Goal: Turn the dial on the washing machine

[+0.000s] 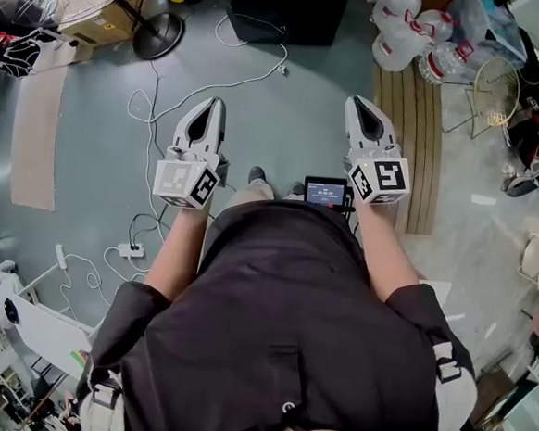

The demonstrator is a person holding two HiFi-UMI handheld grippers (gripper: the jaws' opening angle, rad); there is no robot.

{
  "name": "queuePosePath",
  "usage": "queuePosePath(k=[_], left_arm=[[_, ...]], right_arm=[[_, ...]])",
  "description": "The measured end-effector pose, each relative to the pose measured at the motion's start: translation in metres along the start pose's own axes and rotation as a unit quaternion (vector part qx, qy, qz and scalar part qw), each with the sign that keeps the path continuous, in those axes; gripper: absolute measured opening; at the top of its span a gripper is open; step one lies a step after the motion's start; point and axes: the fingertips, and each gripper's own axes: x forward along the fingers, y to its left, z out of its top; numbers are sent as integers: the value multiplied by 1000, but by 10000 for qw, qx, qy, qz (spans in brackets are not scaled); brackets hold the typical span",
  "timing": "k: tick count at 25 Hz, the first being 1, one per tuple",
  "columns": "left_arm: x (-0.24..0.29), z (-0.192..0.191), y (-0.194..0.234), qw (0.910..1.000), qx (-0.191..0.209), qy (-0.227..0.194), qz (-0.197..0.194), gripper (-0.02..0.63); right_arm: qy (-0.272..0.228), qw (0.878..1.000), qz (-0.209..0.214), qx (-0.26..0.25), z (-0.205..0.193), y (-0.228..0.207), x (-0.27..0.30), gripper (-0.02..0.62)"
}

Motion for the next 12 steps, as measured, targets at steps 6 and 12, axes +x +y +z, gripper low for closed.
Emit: queuePosePath(k=[6, 12], left_arm=[[4, 0, -20, 9999, 43, 15, -129, -8], [0, -8, -24, 10000, -46, 75, -21, -8]], right_arm=[[-34, 9997, 84, 239, -5, -5, -4, 3], [-110, 9998, -3, 134, 0, -11, -9, 3]])
